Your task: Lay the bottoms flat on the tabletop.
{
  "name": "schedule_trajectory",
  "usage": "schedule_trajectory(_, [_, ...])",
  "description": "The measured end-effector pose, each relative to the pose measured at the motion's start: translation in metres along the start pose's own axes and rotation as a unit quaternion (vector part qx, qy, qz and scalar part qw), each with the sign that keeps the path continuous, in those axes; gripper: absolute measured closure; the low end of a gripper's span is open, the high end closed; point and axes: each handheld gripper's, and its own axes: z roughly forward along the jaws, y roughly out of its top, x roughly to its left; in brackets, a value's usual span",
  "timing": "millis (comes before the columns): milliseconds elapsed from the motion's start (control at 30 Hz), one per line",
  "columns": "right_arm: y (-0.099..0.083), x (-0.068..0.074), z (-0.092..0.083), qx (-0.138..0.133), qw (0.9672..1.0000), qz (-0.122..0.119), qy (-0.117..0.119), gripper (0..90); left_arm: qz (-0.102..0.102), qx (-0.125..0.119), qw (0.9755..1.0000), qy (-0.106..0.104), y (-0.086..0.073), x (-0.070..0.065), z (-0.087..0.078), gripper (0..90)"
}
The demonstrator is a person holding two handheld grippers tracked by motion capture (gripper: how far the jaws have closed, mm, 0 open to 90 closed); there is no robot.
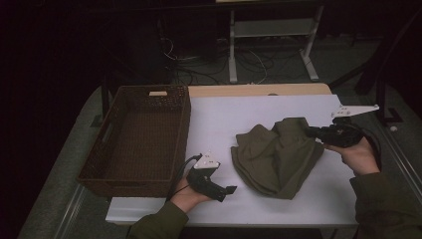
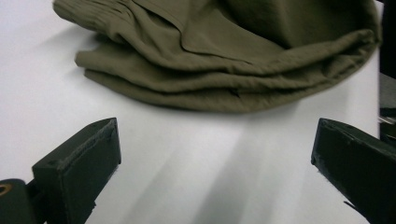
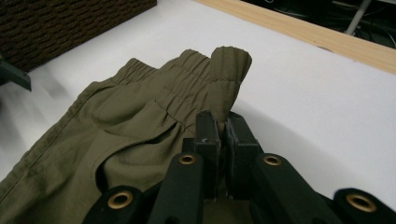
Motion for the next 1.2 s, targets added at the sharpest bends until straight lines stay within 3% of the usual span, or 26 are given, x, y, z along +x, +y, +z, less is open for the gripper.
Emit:
schedule_trajectory(233, [-0.005, -0.002, -0.001, 0.004, 1.0, 0.004, -0.002, 84.3, -0.006, -0.006, 0.9999, 0.012, 0.009, 0.005, 0.009, 3.6])
schedule_trajectory(433, [-0.014, -0.005, -0.001, 0.011, 0.9999, 0.013, -0.004, 84.3, -0.01, 0.002, 0.9995, 0.028, 0.014, 0.007, 0.016, 6.1])
schedule_trajectory(700, [-0.028, -0.01, -0.007, 0.02, 0.9995, 0.023, -0.007, 84.2, -0.019, -0.004, 0.9985, 0.051, 0.032, 0.018, 0.026, 9.0])
schedule_trajectory(867, [-0.032, -0.012, -0.009, 0.021, 0.9994, 0.027, -0.007, 84.2, -0.026, -0.012, 0.9982, 0.052, 0.044, 0.027, 0.035, 13.9])
schedule_trajectory(1200, [-0.035, -0.013, -0.006, 0.027, 0.9992, 0.029, -0.007, 84.2, -0.041, 0.0, 0.9977, 0.053, 0.059, 0.049, 0.067, 19.8])
